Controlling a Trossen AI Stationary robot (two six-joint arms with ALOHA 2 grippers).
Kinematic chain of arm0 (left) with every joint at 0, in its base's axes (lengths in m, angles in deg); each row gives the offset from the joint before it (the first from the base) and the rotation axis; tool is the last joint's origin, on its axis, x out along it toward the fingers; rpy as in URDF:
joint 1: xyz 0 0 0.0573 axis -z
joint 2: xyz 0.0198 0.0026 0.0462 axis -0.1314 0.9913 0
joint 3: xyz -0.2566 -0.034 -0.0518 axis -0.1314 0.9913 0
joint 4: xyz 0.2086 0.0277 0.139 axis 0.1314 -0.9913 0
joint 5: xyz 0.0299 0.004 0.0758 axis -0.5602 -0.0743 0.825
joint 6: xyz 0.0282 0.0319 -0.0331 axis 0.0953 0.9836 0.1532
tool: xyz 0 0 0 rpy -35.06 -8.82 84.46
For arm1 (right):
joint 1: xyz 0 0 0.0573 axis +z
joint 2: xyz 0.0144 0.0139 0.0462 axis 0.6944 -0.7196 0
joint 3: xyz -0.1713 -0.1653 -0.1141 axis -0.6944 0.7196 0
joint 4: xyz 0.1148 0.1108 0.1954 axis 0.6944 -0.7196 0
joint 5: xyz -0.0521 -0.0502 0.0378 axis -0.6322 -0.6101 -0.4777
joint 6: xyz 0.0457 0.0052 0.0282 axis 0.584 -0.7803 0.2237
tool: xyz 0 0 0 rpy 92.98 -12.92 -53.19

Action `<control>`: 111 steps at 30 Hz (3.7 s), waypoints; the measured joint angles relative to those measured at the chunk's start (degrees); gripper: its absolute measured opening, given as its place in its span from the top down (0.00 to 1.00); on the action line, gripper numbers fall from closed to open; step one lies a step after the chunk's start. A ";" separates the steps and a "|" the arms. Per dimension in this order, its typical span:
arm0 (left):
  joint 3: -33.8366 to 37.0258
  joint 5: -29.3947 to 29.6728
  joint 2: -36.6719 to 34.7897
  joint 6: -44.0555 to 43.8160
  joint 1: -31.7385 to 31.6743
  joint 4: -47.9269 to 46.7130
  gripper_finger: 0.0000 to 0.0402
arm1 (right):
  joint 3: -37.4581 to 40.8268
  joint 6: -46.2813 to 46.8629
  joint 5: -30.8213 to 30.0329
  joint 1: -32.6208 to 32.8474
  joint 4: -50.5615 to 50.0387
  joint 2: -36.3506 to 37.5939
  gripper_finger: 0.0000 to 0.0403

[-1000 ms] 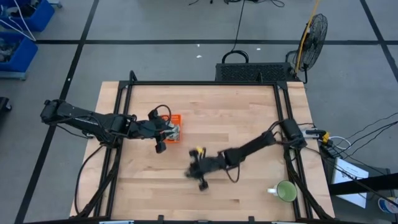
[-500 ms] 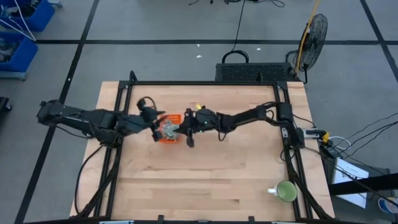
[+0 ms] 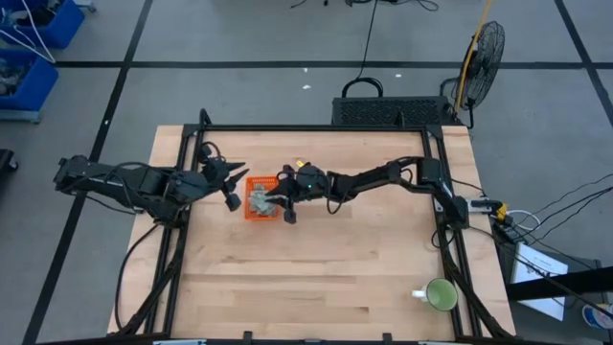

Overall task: Pick and place Stevia / Truvia into bins
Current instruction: Put the green stevia packet into the orange bin, then return to Home Position

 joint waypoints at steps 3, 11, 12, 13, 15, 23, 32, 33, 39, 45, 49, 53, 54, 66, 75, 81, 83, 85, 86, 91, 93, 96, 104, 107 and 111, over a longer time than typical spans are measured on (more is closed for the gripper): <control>0.00 0.02 0.02 0.58 0.00 -0.24 0.77 | 0.00 0.46 -0.02 0.05 -0.53 0.73 0.74; 0.00 -2.76 -9.51 -5.61 0.00 -9.97 0.77 | -0.03 -0.94 0.18 0.17 -23.74 18.25 0.69; 0.00 -3.40 -11.76 -6.98 0.00 -12.21 0.77 | -0.07 -0.94 0.20 0.16 -29.00 21.17 0.69; 0.00 -4.09 -14.30 -7.70 0.02 -14.93 0.77 | -0.03 -0.92 0.20 0.15 -34.14 24.06 0.69; 0.01 -4.87 -19.13 -7.98 0.02 -19.52 0.77 | 0.02 -0.06 0.12 0.15 -42.90 29.97 0.69; 0.03 -19.70 -35.14 -8.70 0.00 -24.57 0.77 | 2.02 9.42 0.09 0.59 -67.70 50.75 0.69; 13.84 -26.07 -42.29 0.26 0.00 -2.30 0.77 | 27.91 11.53 -0.75 3.47 -54.01 75.08 0.69; 16.18 -26.44 -42.29 0.32 0.00 0.11 0.77 | 32.34 11.54 -0.15 3.53 -50.12 77.76 0.69; 27.09 -27.96 -41.94 -2.55 0.00 11.64 0.77 | 53.71 16.47 2.10 3.49 -26.17 88.85 0.69; 31.11 -29.04 -41.97 0.42 0.02 18.42 0.77 | 66.54 21.00 7.37 3.50 -15.48 95.48 0.69; 29.66 -27.65 -42.01 1.63 0.02 18.25 0.77 | 69.64 23.46 7.64 3.50 -16.94 101.29 0.69; 29.00 -27.47 -42.01 2.87 0.00 17.76 0.77 | 69.90 22.05 7.67 3.50 -21.88 107.20 0.69; 29.07 -27.45 -42.01 1.87 0.00 18.35 0.77 | 69.90 21.80 7.67 3.50 -22.99 108.49 0.69; 40.08 -27.45 -41.97 3.12 -0.02 36.91 0.77 | 76.32 18.91 7.59 3.50 -16.42 115.56 0.69; 44.73 -26.83 -41.70 -1.94 -0.04 32.73 0.77 | 77.15 19.89 -1.91 3.50 -19.83 115.03 0.69; 44.72 -26.40 -41.72 -2.81 -0.07 29.93 0.77 | 77.23 20.30 -2.99 3.50 -23.70 114.92 0.69; 44.65 -26.43 -41.60 -2.49 -0.07 29.07 0.77 | 77.24 20.32 -2.99 3.50 -23.56 114.92 0.69; 44.65 -26.42 -41.30 -2.35 -0.07 29.26 0.77 | 77.24 20.30 -2.99 3.50 -23.54 114.92 0.69; 44.65 -26.41 -41.32 -2.34 -0.07 29.23 0.77 | 77.26 20.32 -2.99 3.50 -23.62 114.89 0.69; 44.65 -26.40 -41.35 -2.33 -0.07 29.21 0.77 | 77.31 20.30 -2.99 3.50 -23.56 114.92 0.69; 44.65 -26.40 -41.35 -2.33 -0.07 29.19 0.77 | 77.31 20.30 -2.99 3.50 -23.56 114.92 0.69; 44.65 -26.40 -41.35 -2.33 -0.07 29.16 0.77 | 77.33 20.30 -2.99 3.50 -23.56 114.92 0.69; 44.65 -26.40 -41.35 -2.24 -0.07 29.10 0.77 | 77.33 20.30 -2.99 3.50 -23.56 114.92 0.69; 44.65 -26.40 -41.35 -2.24 -0.07 29.08 0.77 | 77.33 20.30 -2.97 3.51 -23.56 114.92 0.69; 44.65 -26.40 -41.35 -2.24 -0.07 29.08 0.77 | 77.33 20.31 -2.97 3.50 -23.55 114.92 0.69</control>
